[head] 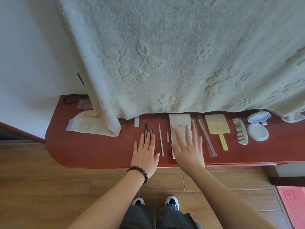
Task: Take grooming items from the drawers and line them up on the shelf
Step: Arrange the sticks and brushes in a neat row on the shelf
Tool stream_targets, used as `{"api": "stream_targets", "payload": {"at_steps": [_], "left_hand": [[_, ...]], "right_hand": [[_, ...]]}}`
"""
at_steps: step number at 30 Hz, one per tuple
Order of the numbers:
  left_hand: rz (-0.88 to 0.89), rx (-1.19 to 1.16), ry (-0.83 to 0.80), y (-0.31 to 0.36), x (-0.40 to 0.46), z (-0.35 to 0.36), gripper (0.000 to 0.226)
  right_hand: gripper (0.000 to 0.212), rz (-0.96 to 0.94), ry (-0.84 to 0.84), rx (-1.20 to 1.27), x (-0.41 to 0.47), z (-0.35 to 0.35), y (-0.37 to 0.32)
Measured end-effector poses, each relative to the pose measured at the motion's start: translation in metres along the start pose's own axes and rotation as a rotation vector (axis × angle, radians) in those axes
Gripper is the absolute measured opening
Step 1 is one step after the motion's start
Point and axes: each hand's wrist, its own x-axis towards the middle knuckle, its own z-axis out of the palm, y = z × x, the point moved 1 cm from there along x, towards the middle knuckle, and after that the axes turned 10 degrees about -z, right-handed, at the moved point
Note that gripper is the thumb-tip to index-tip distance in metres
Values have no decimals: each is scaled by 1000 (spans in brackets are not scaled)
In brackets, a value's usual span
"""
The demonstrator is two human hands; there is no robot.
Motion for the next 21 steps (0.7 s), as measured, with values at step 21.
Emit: {"api": "stream_targets", "payload": {"at_steps": [21], "left_hand": [[20,37,-9,-5,-1,3,69]], "right_hand": [[61,6,-126,19,-3,19,2]]}}
